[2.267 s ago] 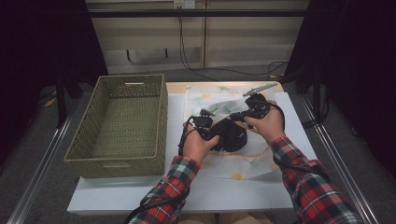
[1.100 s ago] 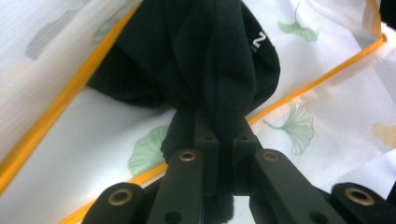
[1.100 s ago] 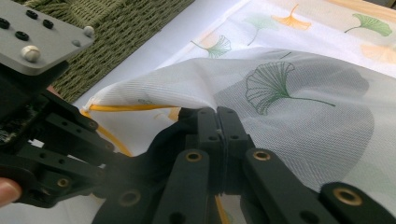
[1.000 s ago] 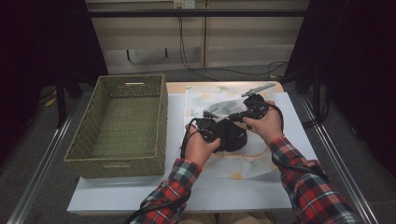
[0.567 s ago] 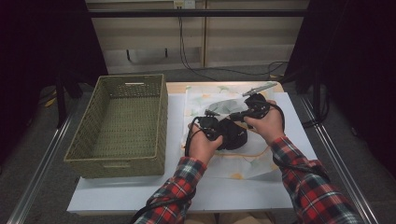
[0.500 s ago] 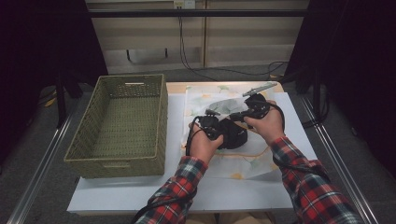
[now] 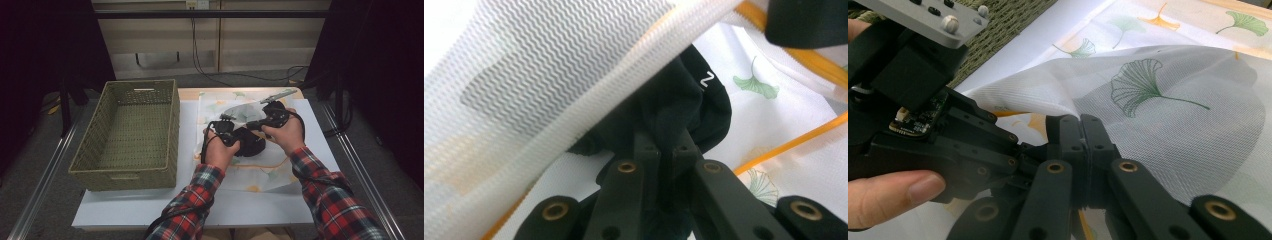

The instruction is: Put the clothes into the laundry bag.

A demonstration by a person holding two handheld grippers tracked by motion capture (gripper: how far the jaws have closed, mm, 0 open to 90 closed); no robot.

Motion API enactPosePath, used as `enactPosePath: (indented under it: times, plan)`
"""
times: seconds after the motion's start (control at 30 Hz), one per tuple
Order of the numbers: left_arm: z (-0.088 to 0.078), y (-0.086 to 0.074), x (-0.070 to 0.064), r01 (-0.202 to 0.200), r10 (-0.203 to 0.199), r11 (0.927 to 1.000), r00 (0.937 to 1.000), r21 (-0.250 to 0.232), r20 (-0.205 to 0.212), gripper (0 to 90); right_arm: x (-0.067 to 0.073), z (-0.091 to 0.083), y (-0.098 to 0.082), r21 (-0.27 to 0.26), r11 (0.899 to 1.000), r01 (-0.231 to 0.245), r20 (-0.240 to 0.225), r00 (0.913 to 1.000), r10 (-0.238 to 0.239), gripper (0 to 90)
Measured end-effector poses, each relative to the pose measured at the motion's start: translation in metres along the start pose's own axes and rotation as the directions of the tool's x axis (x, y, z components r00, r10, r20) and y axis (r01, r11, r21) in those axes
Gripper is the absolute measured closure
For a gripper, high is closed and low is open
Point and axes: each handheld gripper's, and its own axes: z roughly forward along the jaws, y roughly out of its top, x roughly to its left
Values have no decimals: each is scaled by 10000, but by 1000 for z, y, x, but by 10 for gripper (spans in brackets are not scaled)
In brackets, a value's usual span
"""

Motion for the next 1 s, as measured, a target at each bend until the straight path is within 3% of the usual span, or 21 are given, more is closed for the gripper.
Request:
enactPosePath:
  times: [0.53,0.57,0.8,1.0]
  plan:
    - [6,8,6,-167,150,9987,9992,-475,-376,862,-6,5,-4,49,9997,-252,-56,9997,252,900]
    - [7,8,8,-29,13,9984,9996,-558,-288,858,-6,6,-5,57,9996,-281,-13,9996,281,900]
    - [2,6,9,-473,472,9987,9989,-177,-65,682,-7,9,-6,82,9996,-260,-27,9997,260,900]
    - [-7,1,14,-477,478,9987,9988,189,-80,577,-7,9,-6,124,9997,-216,15,9998,216,900]
